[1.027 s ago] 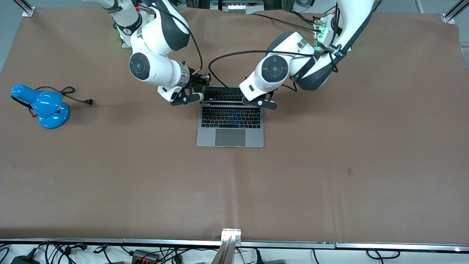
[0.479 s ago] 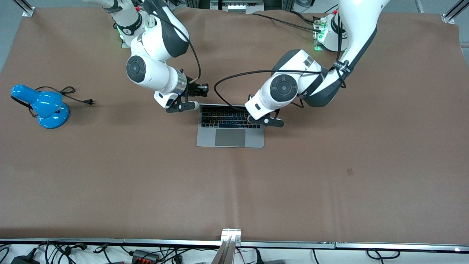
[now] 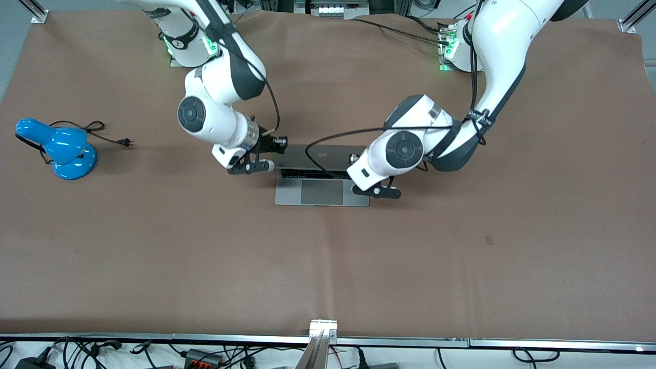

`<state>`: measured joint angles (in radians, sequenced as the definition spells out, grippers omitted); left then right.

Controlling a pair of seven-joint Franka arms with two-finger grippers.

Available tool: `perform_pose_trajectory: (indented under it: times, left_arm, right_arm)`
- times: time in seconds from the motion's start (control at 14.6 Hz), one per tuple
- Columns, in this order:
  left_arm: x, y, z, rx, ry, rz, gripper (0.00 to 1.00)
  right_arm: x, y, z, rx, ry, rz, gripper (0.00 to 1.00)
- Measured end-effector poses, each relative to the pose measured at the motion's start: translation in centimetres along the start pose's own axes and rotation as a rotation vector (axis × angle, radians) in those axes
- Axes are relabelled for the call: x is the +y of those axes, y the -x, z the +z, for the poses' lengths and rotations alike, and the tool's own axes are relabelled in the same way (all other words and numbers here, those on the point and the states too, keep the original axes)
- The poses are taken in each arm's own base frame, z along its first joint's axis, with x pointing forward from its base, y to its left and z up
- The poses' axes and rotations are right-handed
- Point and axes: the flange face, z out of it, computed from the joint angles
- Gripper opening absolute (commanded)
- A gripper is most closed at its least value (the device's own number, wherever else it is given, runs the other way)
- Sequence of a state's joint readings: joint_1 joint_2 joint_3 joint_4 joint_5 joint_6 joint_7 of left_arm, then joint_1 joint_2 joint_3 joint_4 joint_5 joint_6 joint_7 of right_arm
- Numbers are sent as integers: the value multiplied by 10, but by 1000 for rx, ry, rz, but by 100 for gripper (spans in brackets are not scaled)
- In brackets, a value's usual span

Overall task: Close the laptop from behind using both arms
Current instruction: 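Push the screen down with both grippers until the lid shuts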

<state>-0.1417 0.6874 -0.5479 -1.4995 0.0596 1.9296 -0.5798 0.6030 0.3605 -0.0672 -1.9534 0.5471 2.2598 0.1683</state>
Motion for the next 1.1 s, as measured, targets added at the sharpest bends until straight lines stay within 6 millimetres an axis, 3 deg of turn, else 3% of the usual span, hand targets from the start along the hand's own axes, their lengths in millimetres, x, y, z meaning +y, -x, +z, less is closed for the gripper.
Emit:
perform_pose_trajectory:
  times: [0.27, 0.75, 1.1]
  left_arm:
    - [-5, -20, 23, -3, 25, -17, 0]
    - [-9, -40, 67, 44, -24, -5, 0]
    - [3, -45, 92, 96, -18, 24, 0]
  right_arm:
    - [1, -28, 22, 18, 9, 8, 0]
    - [23, -61, 92, 40, 63, 28, 0]
    - [22, -66, 98, 30, 66, 25, 0]
